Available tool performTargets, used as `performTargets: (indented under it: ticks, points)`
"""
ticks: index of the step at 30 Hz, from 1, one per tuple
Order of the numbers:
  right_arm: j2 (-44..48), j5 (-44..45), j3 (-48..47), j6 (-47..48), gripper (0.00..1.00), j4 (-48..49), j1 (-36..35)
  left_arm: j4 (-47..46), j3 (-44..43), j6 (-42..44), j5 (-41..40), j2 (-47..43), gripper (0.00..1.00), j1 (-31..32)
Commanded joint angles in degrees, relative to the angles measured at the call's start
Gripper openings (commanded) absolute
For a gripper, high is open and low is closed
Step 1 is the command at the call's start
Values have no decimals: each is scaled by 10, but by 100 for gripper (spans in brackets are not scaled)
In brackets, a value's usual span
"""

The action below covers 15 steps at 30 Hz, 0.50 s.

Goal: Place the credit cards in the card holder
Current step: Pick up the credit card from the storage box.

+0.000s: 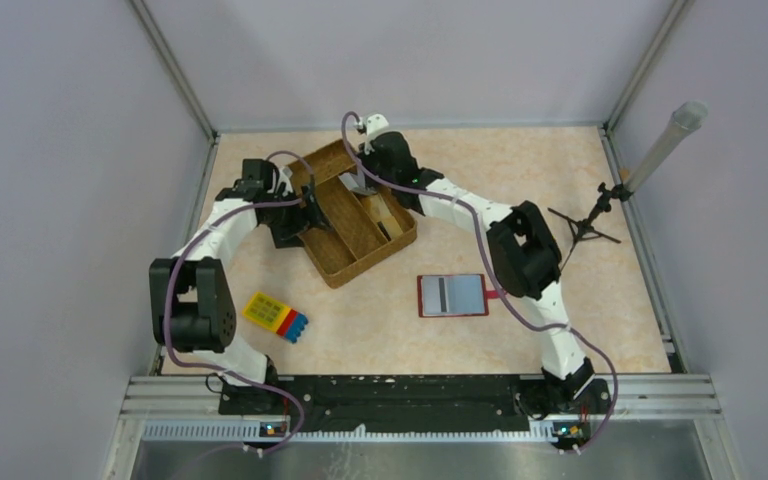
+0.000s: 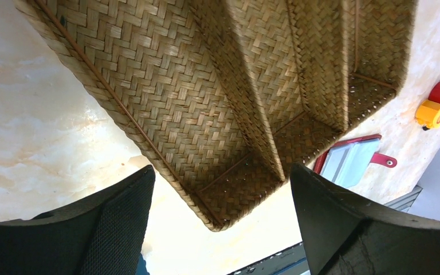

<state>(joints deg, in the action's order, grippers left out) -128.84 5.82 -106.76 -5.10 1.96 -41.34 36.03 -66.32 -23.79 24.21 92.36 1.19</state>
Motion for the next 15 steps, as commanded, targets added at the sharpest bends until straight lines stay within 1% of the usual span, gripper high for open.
performTargets:
  ticks: [1, 3, 5, 8, 10, 12, 15]
  points:
    - [82, 37, 25, -6, 0, 1, -8, -39, 1, 16, -1, -63, 88, 1]
    - [103, 37, 41, -11, 0, -11, -7, -54, 10, 23, 4, -88, 89, 2]
    - [121, 15, 58, -16, 0, -26, -3, -73, 20, 32, 13, -114, 90, 3]
    - [149, -29, 72, -36, 0, -67, 14, -104, 35, 53, 34, -151, 92, 11]
    - [179, -76, 90, -49, 0, -84, 28, -124, 45, 65, 58, -171, 93, 21]
    - [205, -191, 107, -60, 0, -99, 50, -147, 53, 75, 93, -189, 94, 29]
    - [244, -339, 141, -97, 0, -115, 82, -172, 65, 90, 140, -216, 95, 38]
